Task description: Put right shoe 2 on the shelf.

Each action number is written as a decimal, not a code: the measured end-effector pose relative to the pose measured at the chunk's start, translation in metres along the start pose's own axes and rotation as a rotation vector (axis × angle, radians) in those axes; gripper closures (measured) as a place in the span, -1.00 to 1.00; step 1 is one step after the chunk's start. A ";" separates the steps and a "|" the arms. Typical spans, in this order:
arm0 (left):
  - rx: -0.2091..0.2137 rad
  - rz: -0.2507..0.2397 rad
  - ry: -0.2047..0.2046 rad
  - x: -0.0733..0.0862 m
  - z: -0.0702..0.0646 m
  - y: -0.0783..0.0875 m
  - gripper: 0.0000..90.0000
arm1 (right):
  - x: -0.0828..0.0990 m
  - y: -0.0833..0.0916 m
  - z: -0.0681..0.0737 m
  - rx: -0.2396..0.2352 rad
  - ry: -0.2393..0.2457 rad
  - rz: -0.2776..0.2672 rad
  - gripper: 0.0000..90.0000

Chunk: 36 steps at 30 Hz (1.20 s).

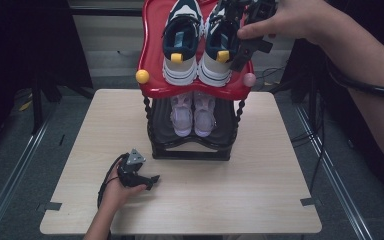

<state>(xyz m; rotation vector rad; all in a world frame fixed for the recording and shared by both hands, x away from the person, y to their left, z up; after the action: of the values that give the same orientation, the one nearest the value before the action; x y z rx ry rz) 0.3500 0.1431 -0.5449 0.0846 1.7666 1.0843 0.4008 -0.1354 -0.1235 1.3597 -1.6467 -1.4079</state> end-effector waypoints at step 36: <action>-0.002 0.003 -0.001 0.001 0.000 0.001 -0.83 | 0.043 -0.005 0.023 -0.066 -0.001 0.073 -0.61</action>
<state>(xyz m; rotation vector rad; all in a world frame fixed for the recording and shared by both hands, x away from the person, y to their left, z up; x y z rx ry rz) 0.3493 0.1438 -0.5449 0.0865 1.7650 1.0876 0.3686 -0.1672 -0.1420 1.2498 -1.6191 -1.4090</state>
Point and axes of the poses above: each handheld gripper's, and its own axes: y roughly backward along the jaws, x roughly out of its underside, z roughly to its left, the point moved 5 cm from there along -y, roughly forward along the jaws, and after that the axes turned 5 degrees about x, right-handed, at the moved point
